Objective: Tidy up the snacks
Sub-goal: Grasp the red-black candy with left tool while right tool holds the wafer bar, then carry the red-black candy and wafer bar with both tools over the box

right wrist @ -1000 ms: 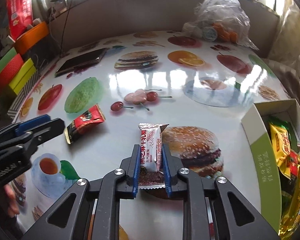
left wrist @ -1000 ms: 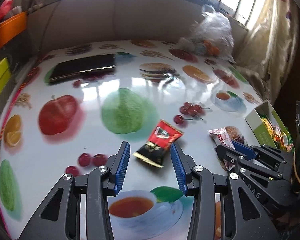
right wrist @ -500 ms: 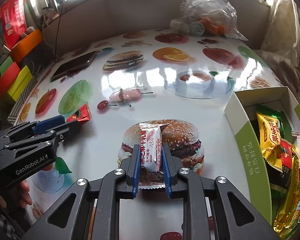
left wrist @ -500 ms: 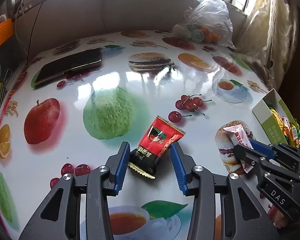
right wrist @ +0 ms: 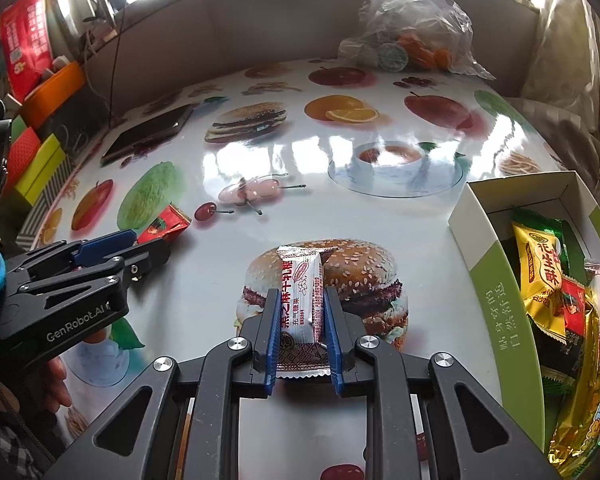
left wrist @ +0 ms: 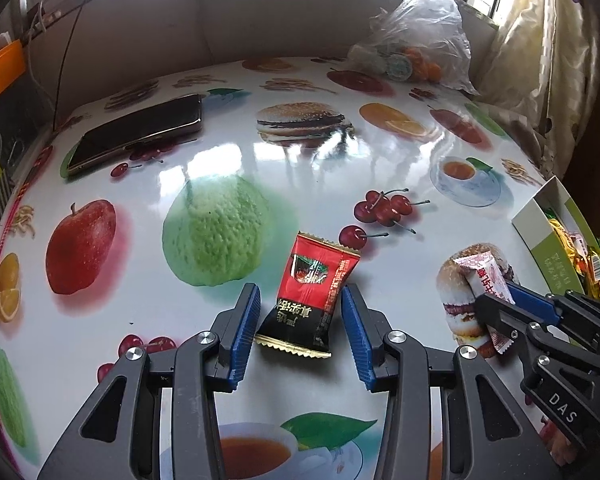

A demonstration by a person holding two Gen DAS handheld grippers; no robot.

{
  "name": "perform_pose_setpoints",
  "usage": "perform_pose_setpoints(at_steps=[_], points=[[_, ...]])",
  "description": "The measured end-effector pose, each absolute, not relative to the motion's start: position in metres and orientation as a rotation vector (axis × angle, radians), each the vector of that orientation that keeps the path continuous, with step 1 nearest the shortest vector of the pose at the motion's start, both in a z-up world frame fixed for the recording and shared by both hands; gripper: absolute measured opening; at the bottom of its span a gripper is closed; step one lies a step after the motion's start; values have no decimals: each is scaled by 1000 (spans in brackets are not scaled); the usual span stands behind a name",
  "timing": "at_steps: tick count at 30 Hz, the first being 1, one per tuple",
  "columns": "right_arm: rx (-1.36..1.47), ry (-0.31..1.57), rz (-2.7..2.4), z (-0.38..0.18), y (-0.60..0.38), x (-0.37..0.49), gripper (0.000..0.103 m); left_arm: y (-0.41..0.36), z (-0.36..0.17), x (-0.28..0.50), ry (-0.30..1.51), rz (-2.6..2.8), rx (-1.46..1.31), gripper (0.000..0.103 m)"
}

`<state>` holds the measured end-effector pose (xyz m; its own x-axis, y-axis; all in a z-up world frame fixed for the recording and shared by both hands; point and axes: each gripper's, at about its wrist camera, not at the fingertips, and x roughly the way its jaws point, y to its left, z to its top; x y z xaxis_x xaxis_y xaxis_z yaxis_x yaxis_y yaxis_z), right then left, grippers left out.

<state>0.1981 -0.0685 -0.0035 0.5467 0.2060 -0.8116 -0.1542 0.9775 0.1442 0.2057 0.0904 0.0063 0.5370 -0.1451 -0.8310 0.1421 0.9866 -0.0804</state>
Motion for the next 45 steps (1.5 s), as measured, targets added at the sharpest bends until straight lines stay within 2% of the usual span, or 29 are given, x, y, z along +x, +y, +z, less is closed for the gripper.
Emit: perform_pose_setpoints(at_steps=[7,10,17,45], points=[[57,968,213,-4,-68,198,20,92,6,205,983,-168,-21,43],[57,967,213,-4,-69,198,20,92,6,203,980,-162,-19,31],[57,968,213,-4,-68,198,20,92,8,202,974,-163,-15,25],[42,952,211,3,-68,195,19,97,32,189,914,-128,-31,24]])
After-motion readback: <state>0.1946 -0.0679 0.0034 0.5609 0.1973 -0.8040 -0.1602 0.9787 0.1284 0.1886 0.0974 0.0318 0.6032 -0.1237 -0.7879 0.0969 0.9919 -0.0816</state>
